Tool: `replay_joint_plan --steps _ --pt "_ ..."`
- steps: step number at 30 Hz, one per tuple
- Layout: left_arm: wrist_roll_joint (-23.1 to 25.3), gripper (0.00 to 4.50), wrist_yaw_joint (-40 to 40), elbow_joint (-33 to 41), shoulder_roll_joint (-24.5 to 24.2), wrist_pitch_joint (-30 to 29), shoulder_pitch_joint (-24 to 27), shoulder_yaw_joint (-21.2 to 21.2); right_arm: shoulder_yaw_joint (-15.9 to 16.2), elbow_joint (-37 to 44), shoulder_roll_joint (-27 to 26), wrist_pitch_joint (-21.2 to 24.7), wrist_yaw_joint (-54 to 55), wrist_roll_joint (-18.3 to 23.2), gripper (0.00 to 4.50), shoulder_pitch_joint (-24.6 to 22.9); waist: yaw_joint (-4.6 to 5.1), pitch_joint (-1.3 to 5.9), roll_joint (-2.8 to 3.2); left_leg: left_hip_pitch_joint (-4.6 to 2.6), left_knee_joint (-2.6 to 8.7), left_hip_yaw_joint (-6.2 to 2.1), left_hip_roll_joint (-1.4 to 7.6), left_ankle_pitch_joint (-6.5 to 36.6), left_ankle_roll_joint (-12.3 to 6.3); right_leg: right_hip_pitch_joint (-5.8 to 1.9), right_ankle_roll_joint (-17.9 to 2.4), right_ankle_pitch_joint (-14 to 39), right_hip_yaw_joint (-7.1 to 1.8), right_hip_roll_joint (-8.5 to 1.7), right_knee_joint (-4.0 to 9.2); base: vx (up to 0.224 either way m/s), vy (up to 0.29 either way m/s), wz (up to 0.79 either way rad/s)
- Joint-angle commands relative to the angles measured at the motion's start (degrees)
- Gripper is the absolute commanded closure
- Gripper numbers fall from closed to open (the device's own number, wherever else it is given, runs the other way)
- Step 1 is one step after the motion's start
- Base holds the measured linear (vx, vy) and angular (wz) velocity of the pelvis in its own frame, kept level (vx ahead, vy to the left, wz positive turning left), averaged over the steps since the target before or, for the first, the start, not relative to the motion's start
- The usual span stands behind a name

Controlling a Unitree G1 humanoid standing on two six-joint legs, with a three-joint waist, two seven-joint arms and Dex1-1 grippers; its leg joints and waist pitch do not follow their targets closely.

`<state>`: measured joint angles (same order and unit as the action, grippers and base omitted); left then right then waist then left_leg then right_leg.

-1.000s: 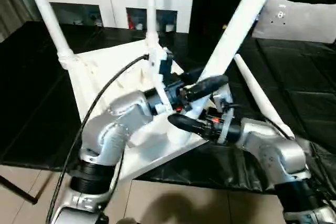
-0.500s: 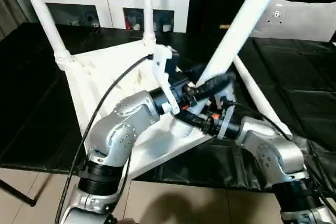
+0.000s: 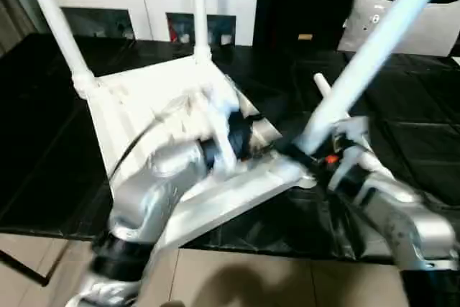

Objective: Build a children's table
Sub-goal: Pick table leg, then insert table leg to table base

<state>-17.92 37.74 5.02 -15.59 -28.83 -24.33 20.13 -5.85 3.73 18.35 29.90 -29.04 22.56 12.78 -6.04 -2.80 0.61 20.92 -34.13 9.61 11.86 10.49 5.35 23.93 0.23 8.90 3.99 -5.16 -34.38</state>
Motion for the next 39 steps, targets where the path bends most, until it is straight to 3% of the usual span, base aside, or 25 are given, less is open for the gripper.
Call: replay_joint_plan --steps 1,3,5,6,7,13,18,22,25,26,30,32,37,39 --pt "4.2 1.28 0.1 -1.3 -1.7 -2.1 0.2 4.4 -0.8 1.4 0.3 1.5 2.9 -1.7 2.59 -1.0 -0.01 3.75 -0.63 -0.12 4.31 0.1 0.13 12.6 0.41 -2.95 -1.6 24.5 -1.68 -1.71 4.94 0.0 0.0 0.0" --pt "5.2 1.39 -0.5 -2.4 -1.6 -3.2 0.7 5.9 -1.0 1.3 -0.5 2.4 4.7 -1.9 2.59 -1.5 0.11 3.84 -0.15 -0.11 4.2 0.16 0.18 12.1 0.7 -2.92 -3.2 21.7 -1.78 -1.72 4.7 0.0 0.0 0.0" --pt "6.7 1.63 -1.8 -3.4 -1.1 -4.0 0.7 7.1 -1.2 1.2 -0.9 2.9 7.0 -2.7 2.59 -1.5 0.14 3.87 -0.25 0.06 4.21 0.18 0.21 11.8 0.69 -3.06 -4.5 19.7 -1.77 -1.74 4.46 0.0 0.0 0.0" --pt "7.0 1.76 -2.0 -3.7 -1.0 -4.1 0.7 7.3 -1.3 1.1 -0.9 3.0 7.4 -2.9 2.59 -1.5 0.11 3.83 0.03 -0.03 4.22 0.15 0.21 12.0 0.76 -3.02 -4.8 19.6 -1.77 -1.78 4.43 0.0 0.0 0.0" --pt "8.8 1.76 -3.5 -5.6 0.0 -4.5 0.4 8.6 -2.0 0.5 -1.2 2.8 10.1 -4.2 2.59 -1.0 0.22 3.73 -0.2 -0.01 4.2 0.23 0.1 12.7 0.73 -3.06 -4.9 20.2 -1.72 -1.7 4.65 0.0 0.0 0.0" --pt "10.7 2.26 -4.5 -8.6 1.9 -4.2 -0.4 10.0 -2.6 0.2 -2.3 3.0 12.4 -4.5 2.59 0.0 0.36 3.72 -0.2 0.07 4.16 0.13 -0.15 14.2 0.51 -2.99 -2.4 25.6 -1.52 -1.87 5.41 0.0 0.0 0.0" --pt "11.9 2.63 -4.8 -8.7 2.1 -4.6 -0.8 10.6 -0.5 2.0 -1.7 3.9 12.3 -5.2 2.59 0.2 0.81 3.72 -0.26 0.27 4.2 0.05 -0.1 13.8 0.07 -3.05 -2.7 24.6 -1.44 -1.78 5.27 0.0 0.0 0.0" --pt "14.1 3.09 -5.4 -10.5 2.1 -3.7 -1.3 10.7 -0.9 3.1 -1.7 2.6 11.4 -4.3 2.59 1.3 0.92 3.84 -0.1 0.24 4.1 0.12 -0.1 13.2 -0.27 -3.01 -3.1 23.7 -1.49 -1.75 5.16 0.0 0.0 0.0" --pt "14.8 3.15 -5.3 -11.7 2.0 -3.2 -1.8 10.6 -1.4 3.0 -1.6 1.5 11.2 -4.3 2.59 2.1 0.81 3.78 0.02 0.14 4.16 0.11 -0.04 13.6 -0.25 -2.91 -3.0 24.4 -1.51 -1.83 5.28 0.0 0.0 0.0" --pt "14.9 3.2 -5.1 -11.8 1.8 -3.1 -1.8 10.8 -1.5 2.9 -1.5 1.3 11.2 -4.3 2.59 2.4 0.87 3.75 -0.3 0.19 4.16 0.14 -0.07 13.8 -0.27 -2.9 -3.0 24.8 -1.47 -1.81 5.33 0.0 0.0 0.0" --pt "15.4 3.57 -4.7 -11.5 1.4 -3.3 -1.6 11.2 -1.3 2.9 -1.2 0.2 10.6 -4.6 2.59 2.5 0.89 3.67 -0.11 0.15 4.21 0.12 -0.09 14.8 -0.25 -2.8 -2.7 26.6 -1.45 -1.89 5.54 0.0 0.0 0.0" --pt "16.5 3.79 -4.1 -11.1 1.0 -3.2 -1.1 11.6 -0.2 2.7 -0.2 -1.9 8.1 -5.0 2.59 2.4 0.94 3.6 -0.41 0.17 4.23 0.12 -0.09 15.5 -0.43 -2.77 -2.1 27.8 -1.37 -1.88 5.71 0.0 0.0 0.0" --pt "17.6 4.31 0.2 -12.0 -2.2 0.0 -1.3 12.8 0.6 1.5 -0.6 -3.8 5.7 -4.2 2.59 2.8 0.95 3.62 -0.56 0.36 4.25 0.04 -0.15 14.7 -0.97 -2.73 -1.5 28.7 -1.36 -2.0 5.8 0.0 0.0 0.0" --pt "18.2 4.41 1.5 -12.4 -3.9 0.9 -1.3 13.2 0.5 1.5 -0.9 -3.4 5.2 -3.5 2.59 3.0 1.1 3.61 -0.27 0.19 4.32 0.01 -0.06 15.2 -0.86 -2.58 -2.0 28.3 -1.41 -1.95 5.7 0.0 0.0 0.0"
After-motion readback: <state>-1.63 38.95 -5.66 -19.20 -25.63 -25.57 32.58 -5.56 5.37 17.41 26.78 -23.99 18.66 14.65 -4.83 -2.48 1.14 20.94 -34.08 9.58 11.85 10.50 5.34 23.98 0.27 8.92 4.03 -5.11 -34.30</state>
